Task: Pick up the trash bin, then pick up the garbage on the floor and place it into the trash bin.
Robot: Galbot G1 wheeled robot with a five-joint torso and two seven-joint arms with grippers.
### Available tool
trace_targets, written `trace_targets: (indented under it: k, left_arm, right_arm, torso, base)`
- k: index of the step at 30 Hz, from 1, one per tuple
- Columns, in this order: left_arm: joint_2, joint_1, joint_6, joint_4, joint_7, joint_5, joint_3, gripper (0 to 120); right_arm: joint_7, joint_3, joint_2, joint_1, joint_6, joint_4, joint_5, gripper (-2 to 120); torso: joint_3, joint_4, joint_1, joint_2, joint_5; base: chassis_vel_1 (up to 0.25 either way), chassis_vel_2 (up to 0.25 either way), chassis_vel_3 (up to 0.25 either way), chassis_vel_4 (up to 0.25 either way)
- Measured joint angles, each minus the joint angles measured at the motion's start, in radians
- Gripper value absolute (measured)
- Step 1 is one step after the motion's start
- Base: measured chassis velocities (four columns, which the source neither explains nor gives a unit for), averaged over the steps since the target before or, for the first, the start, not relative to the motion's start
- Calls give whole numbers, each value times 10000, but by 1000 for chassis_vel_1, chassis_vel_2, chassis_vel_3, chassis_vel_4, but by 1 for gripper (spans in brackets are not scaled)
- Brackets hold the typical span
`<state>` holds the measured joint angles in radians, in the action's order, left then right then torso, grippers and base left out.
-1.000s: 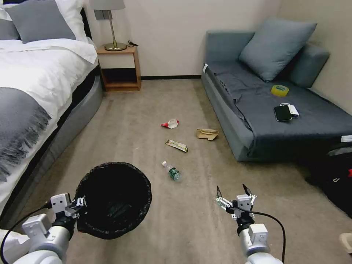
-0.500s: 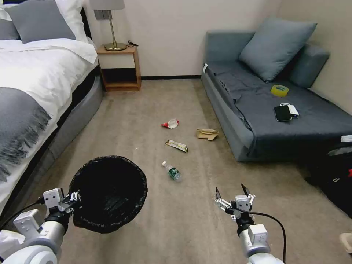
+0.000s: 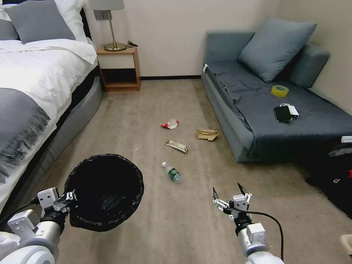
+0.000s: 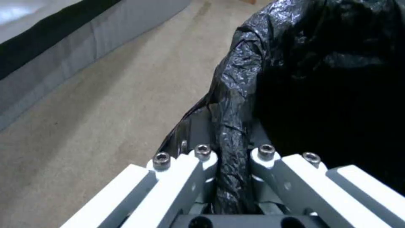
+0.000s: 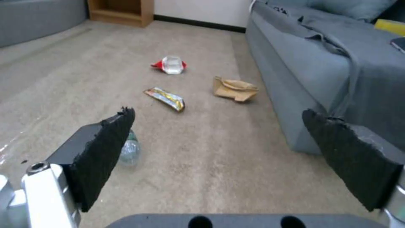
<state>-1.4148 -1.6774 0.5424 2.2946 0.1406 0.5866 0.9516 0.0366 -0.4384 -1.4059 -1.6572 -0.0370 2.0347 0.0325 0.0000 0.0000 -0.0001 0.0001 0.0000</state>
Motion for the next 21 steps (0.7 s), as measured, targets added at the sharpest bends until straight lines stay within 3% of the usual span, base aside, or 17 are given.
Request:
trace_targets:
  k: [21]
  left_arm:
    - [87,52,-64,-186,41,386,472,4]
  right_arm:
    - [-25,168,-40,102,60,-214,160,100]
  torso:
    - [0,1,0,-1,-1]
  base:
    - [-118,115,114,-119]
